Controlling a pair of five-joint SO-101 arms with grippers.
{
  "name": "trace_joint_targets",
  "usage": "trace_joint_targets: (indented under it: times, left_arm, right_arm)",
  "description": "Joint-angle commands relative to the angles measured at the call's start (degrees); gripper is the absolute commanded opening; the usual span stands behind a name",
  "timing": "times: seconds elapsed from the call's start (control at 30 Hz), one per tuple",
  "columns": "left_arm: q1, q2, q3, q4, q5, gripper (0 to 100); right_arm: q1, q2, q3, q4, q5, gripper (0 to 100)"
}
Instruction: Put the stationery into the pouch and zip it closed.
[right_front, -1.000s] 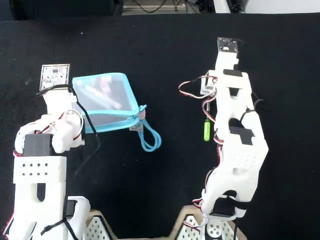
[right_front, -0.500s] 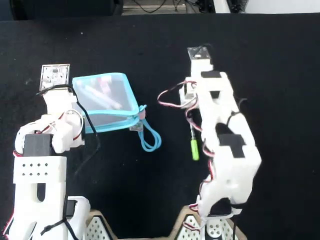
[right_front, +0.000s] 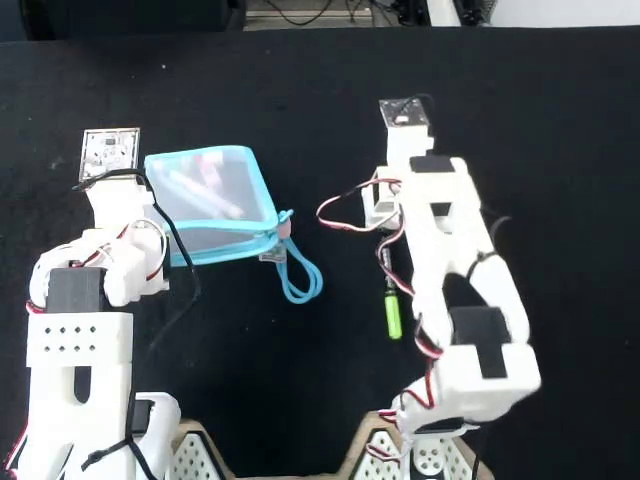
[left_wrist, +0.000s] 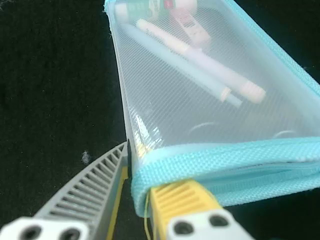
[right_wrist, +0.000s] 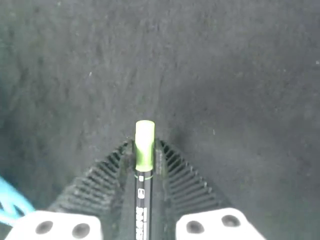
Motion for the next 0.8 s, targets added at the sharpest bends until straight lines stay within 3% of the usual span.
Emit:
trace_joint_targets:
  times: [0.0, 0.77]
  left_arm:
    - [-0.2, -0.4, -0.5, -0.4, 0.0, 3]
    - [-0.2, -0.4, -0.5, -0.5, 0.0, 3]
  right_arm:
    - [-0.8, -6.5, 0.4, 0.4, 0.2, 1.1]
    - [-4.8, -34.3, 18.5, -5.6, -0.3, 1.1]
